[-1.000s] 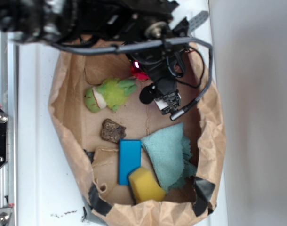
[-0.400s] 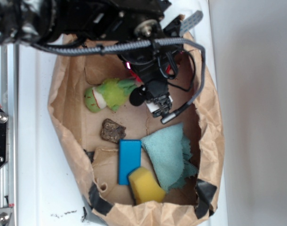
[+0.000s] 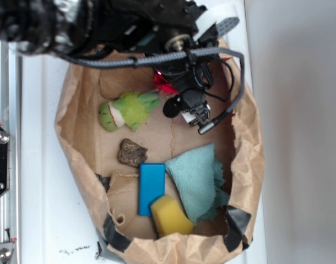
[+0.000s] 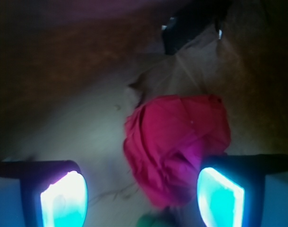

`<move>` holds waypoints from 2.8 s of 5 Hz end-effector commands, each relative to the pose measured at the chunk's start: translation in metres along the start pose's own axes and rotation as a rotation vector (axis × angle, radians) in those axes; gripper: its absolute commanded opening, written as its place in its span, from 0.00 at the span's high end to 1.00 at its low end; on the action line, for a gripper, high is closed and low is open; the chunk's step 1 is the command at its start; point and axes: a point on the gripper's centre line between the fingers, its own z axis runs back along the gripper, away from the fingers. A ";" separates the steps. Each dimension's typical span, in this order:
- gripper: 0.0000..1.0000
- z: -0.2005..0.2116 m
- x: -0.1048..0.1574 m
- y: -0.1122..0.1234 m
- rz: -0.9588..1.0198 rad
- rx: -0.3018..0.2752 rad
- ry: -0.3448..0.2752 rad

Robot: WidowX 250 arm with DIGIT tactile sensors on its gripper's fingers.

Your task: Grab the red paper.

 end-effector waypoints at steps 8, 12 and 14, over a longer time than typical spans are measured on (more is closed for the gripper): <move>1.00 0.066 0.003 -0.012 -0.068 -0.120 -0.037; 1.00 0.103 -0.016 -0.022 -0.186 -0.145 0.004; 1.00 0.124 -0.026 -0.036 -0.341 -0.096 -0.006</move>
